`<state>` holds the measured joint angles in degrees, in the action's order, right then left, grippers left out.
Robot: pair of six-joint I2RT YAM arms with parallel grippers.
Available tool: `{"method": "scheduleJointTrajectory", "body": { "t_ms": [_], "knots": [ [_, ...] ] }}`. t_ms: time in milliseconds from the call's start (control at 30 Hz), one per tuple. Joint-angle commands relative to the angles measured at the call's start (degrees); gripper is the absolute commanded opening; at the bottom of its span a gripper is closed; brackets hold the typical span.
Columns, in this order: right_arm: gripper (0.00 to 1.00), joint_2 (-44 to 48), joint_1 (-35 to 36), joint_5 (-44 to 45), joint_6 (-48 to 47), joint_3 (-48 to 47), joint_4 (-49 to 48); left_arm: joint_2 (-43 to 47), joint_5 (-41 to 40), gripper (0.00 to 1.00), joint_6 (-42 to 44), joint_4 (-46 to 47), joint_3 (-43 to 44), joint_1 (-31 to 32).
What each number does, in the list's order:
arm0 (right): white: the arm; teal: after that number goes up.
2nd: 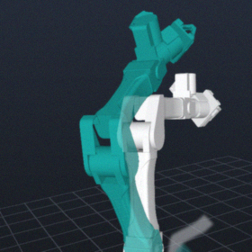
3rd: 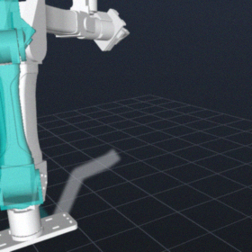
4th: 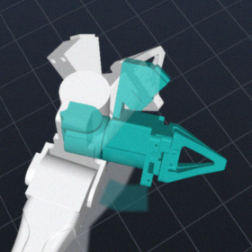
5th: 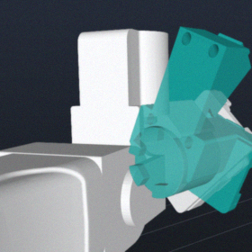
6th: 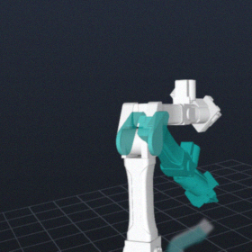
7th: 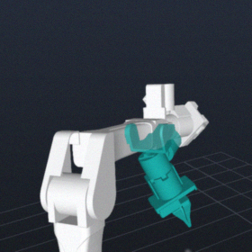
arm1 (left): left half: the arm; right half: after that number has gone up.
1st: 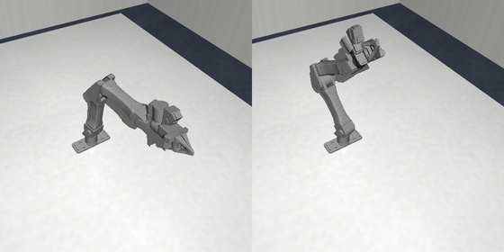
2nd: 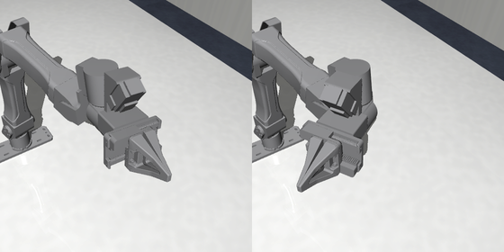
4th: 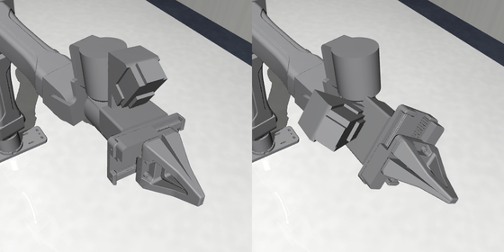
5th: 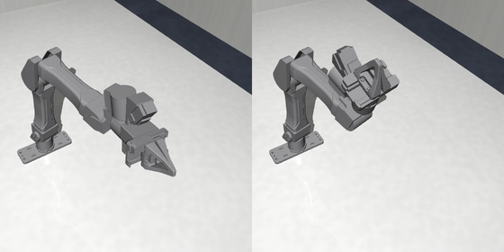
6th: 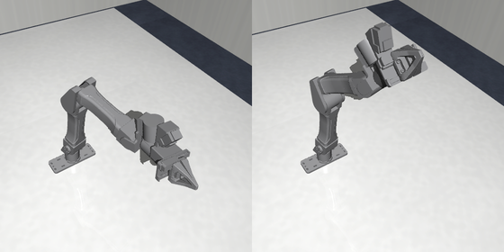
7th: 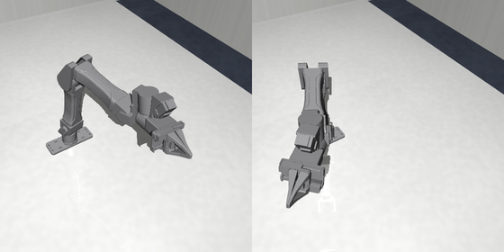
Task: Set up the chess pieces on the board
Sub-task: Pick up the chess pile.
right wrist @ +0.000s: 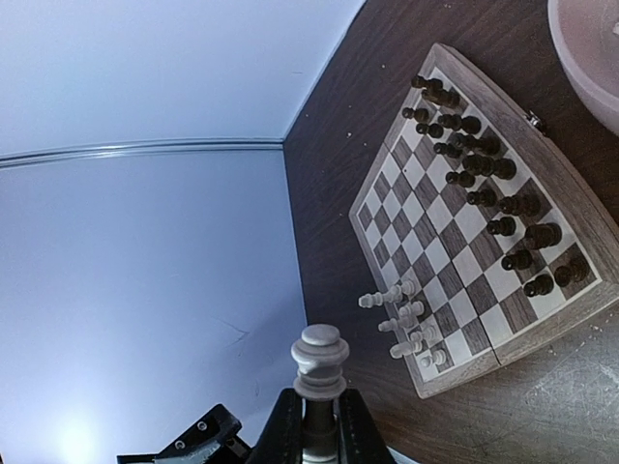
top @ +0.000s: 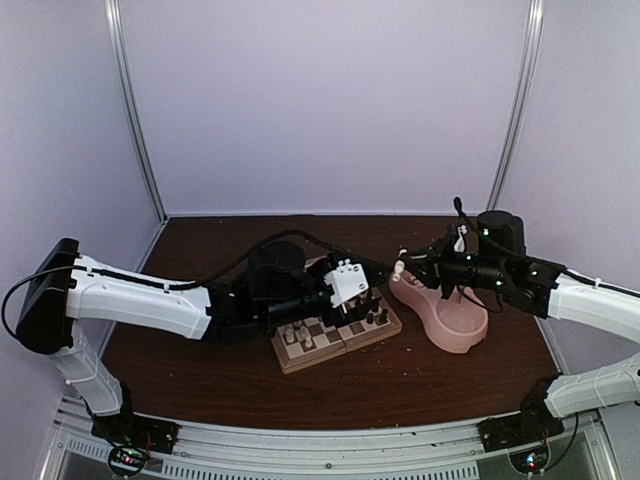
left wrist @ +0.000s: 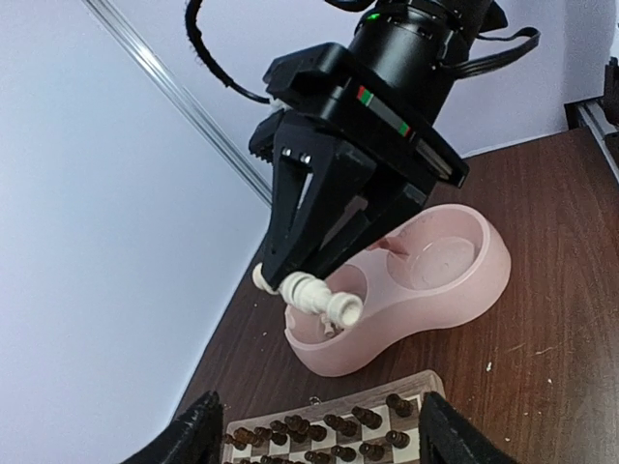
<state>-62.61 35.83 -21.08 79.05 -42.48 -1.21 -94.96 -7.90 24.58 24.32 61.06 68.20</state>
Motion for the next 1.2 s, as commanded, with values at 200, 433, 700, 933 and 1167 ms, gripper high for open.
{"method": "scheduleJointTrajectory", "body": {
  "t_ms": [200, 433, 700, 933, 1167],
  "knots": [
    [0.09, -0.6, 3.2, 7.7, 6.1, -6.7, 14.4, -3.7, 0.8, 0.61, 4.5, 0.6, 5.6, 0.0],
    [0.08, -0.6, 4.7, 10.0, 10.1, -7.3, 16.3, -5.8, 1.3, 0.59, 5.0, -0.5, 7.1, 0.0],
    [0.08, -0.4, 6.0, 11.1, 12.9, -6.4, 16.2, -8.3, 1.9, 0.58, 5.5, -2.0, 9.3, -0.1],
    [0.07, -0.3, 6.4, 11.3, 14.4, -4.8, 14.4, -9.0, 3.2, 0.5, 5.7, -3.0, 10.3, -0.1],
    [0.07, -0.8, 6.7, 11.2, 14.5, -4.9, 14.3, -8.9, 3.7, 0.43, 5.7, -3.1, 10.2, -0.1]
  ]
}}
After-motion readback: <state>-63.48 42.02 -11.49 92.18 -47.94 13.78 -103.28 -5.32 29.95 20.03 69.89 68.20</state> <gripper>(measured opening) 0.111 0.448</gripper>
